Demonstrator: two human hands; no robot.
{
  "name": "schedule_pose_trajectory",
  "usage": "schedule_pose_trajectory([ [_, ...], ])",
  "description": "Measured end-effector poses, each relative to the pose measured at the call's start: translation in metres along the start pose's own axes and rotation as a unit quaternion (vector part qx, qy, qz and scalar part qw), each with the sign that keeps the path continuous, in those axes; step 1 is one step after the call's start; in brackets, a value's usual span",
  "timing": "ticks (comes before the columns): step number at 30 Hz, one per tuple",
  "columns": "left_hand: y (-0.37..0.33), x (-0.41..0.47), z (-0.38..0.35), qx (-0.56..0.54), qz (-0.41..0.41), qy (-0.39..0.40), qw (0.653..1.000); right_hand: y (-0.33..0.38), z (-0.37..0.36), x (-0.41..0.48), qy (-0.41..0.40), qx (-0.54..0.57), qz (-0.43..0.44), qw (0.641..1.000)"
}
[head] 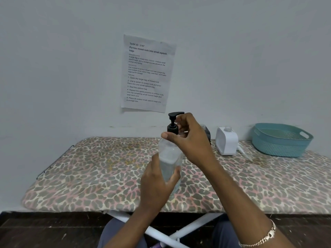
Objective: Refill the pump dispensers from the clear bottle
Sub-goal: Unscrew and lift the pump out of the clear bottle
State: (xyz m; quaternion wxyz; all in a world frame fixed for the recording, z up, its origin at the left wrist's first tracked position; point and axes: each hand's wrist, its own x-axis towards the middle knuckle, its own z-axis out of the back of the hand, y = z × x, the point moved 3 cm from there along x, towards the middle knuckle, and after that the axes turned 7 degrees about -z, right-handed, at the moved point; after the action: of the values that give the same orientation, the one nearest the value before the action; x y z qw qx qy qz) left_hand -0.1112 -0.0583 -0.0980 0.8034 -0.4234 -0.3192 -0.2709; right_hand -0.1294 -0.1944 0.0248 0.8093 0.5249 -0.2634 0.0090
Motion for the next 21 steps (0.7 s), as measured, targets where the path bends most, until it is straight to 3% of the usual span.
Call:
schedule_pose_trajectory([
  [3,-0.0001,0.0002,0.001,-0.004,0.003,0.001,1.0,-0.0028,0.0016,0.0027,0.008,0.013,0.0,1.0],
  [8,-0.0014,-0.0001,0.0017,-0.001,0.002,0.003,1.0,-0.0004,0.0029,-0.0014,0.097,0.073,0.007,0.993],
  [14,0.0005,-0.0007,0.0002,0.0,0.009,0.008,1.0,-0.0011,0.0046,-0.0009,0.024,-0.018,-0.011,0.999],
  [21,-0.0046,0.001,-0.0007,-0.016,0.03,0.008,0.999,0.0017,0.0089,0.0028,0.04,-0.019,0.001,0.999],
])
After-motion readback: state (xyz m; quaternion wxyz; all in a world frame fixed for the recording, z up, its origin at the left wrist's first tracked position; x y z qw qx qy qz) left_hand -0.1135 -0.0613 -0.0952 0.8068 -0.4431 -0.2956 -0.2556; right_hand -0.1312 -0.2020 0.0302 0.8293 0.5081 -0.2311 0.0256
